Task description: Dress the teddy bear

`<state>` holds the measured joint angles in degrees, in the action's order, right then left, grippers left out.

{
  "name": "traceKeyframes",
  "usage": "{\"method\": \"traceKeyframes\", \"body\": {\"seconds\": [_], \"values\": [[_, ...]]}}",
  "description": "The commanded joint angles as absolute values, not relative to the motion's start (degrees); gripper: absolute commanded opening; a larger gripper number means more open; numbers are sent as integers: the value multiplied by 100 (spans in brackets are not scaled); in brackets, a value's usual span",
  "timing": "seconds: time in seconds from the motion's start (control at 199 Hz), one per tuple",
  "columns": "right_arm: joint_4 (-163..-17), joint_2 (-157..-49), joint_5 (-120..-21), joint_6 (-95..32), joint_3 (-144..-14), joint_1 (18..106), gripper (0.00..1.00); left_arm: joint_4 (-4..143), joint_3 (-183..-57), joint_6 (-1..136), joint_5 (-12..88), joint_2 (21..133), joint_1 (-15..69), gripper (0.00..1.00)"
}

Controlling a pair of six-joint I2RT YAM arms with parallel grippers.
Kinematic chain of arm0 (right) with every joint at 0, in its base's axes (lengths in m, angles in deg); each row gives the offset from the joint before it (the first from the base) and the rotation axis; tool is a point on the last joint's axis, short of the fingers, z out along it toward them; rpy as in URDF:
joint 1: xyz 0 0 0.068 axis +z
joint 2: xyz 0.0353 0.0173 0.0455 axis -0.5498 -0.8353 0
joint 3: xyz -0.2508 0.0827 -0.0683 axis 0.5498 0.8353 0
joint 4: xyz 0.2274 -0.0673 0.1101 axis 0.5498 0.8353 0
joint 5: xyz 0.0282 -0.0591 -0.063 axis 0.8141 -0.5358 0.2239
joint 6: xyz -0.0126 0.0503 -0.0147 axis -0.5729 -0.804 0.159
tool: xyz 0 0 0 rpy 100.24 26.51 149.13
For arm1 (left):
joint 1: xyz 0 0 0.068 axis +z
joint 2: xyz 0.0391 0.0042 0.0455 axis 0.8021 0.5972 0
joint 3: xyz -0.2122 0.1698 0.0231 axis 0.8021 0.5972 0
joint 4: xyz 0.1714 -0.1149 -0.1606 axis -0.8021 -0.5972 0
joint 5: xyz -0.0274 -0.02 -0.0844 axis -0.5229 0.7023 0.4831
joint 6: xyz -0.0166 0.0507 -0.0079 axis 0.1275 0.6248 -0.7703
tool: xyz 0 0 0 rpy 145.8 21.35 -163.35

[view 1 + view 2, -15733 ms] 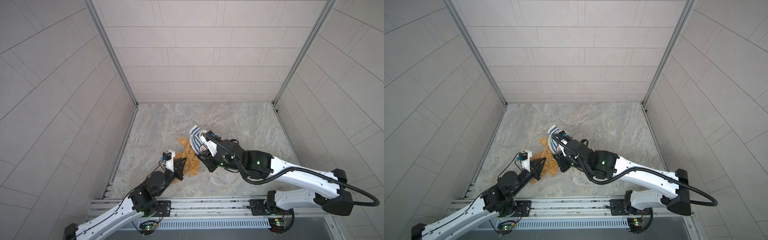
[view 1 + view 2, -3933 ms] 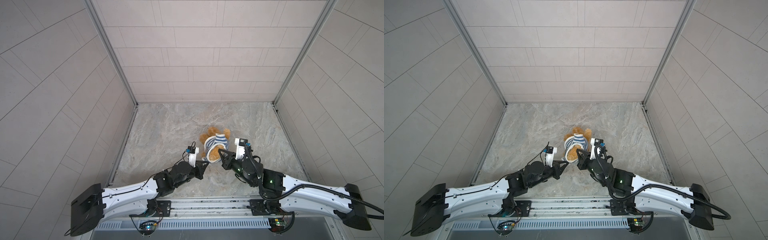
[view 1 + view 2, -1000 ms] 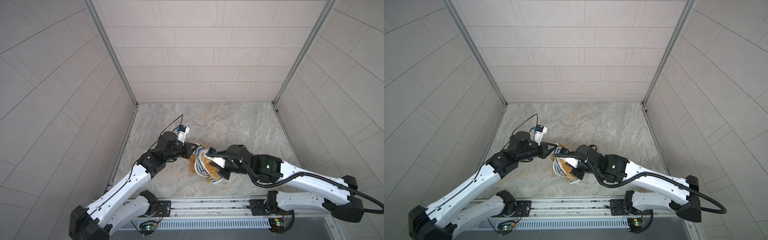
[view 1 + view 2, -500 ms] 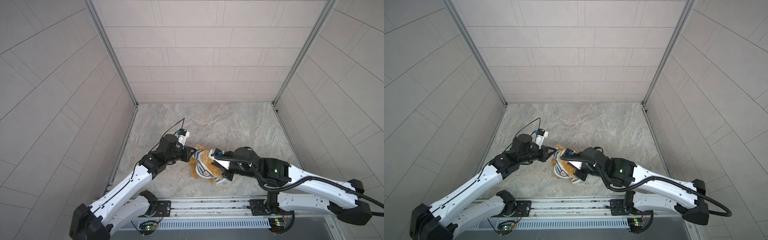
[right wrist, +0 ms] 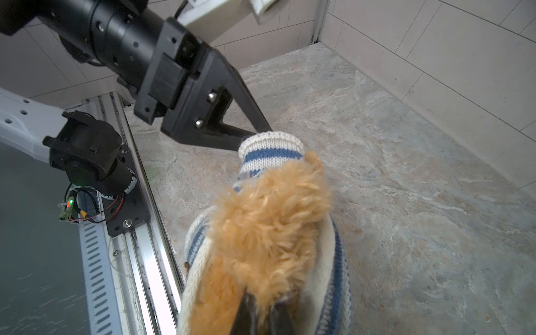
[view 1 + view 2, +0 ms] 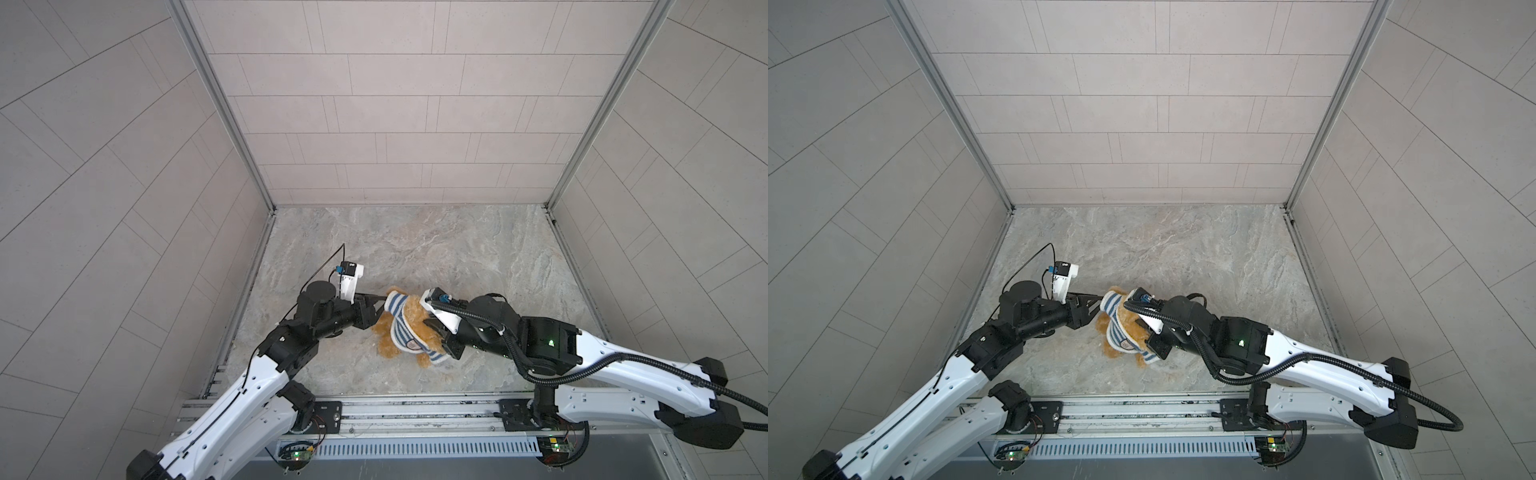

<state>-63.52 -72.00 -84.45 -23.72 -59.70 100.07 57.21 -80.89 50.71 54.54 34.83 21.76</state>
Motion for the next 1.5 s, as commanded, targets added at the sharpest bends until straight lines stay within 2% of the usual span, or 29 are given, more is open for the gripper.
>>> {"method": "traceKeyframes", "body": {"seconds": [0.0,0.065,0.16,0.441,0.597,0.807,1.023,1.179,1.244,1.289,1.374,1.495], "values": [[-6892,-7201,-8771,-2892,-6167,10030,0,6301,-7604,4502,5682,2952,2178,64],[-7057,-7206,-8829,-3073,-6207,10033,0,6624,-7291,4228,5799,2632,2163,71],[-7227,-7214,-8946,-3310,-6250,10025,0,7095,-6950,3853,6037,2362,2097,75],[-7317,-7155,-9119,-3721,-6293,9950,0,7794,-6625,3798,6027,1963,1528,76],[-7446,-7110,-9072,-3798,-6322,9953,0,8385,-6667,3855,5874,2451,1118,69],[-7626,-7001,-9241,-3901,-6212,9953,0,8494,-6813,4094,5584,2982,536,52],[-7723,-6955,-9370,-3933,-6157,9953,0,8662,-6833,4073,5401,3125,405,33],[-7732,-6943,-9353,-3934,-6172,9953,0,8473,-6916,4152,5215,3093,407,33],[-7732,-6929,-9340,-3949,-6173,9952,0,8407,-6936,4180,5070,3049,404,42],[-7732,-6930,-9327,-3951,-6183,9953,0,8388,-6945,4188,4967,3012,406,44],[-7735,-6926,-9327,-3951,-6182,9953,0,8411,-7008,4223,4874,3017,403,41],[-7745,-6927,-9329,-3963,-6192,9953,0,8475,-7085,4252,4784,3097,403,29]]}}
